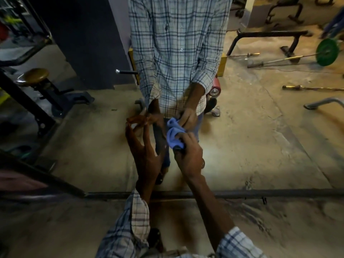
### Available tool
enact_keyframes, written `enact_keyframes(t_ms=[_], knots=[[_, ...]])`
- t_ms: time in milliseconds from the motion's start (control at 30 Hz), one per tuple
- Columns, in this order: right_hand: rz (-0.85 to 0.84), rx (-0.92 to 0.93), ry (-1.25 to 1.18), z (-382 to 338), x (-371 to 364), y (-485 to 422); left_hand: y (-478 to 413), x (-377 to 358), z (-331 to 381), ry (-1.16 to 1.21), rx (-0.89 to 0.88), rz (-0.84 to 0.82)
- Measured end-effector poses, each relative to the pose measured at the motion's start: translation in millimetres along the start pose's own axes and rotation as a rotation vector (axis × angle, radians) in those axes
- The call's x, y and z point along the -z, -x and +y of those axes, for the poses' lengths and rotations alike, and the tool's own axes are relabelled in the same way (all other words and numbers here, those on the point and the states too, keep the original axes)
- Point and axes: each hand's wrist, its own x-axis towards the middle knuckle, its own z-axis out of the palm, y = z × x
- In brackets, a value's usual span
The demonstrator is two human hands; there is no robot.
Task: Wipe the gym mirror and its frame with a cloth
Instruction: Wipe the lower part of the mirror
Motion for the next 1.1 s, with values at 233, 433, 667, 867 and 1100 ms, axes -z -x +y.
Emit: enact_keyframes(t_ms=[233,433,667,867,1100], knots=[[0.304,0.068,-0.131,-41.1,18.6,-46.3,-2.7,-3.6,4.1,-0.050,0.011,-0.063],[0.001,-0.102,0.013,28.2,3.6,13.7,-4.8,-10.1,8.7,-0.056,-0.042,-0.012],[0.290,-0.199,-0.130,19.4,26.5,-2.9,-3.7,-10.7,15.8,-0.036,0.004,-0.045],[0.164,-0.052,-0.090,6.1,14.2,-13.1,-0.4,-13.6,16.2,-0.024,0.018,-0.081],[0.399,-0.430,-0.237,27.5,30.9,3.3,4.6,-17.9,28.6,-0.029,-0.082,-0.080]])
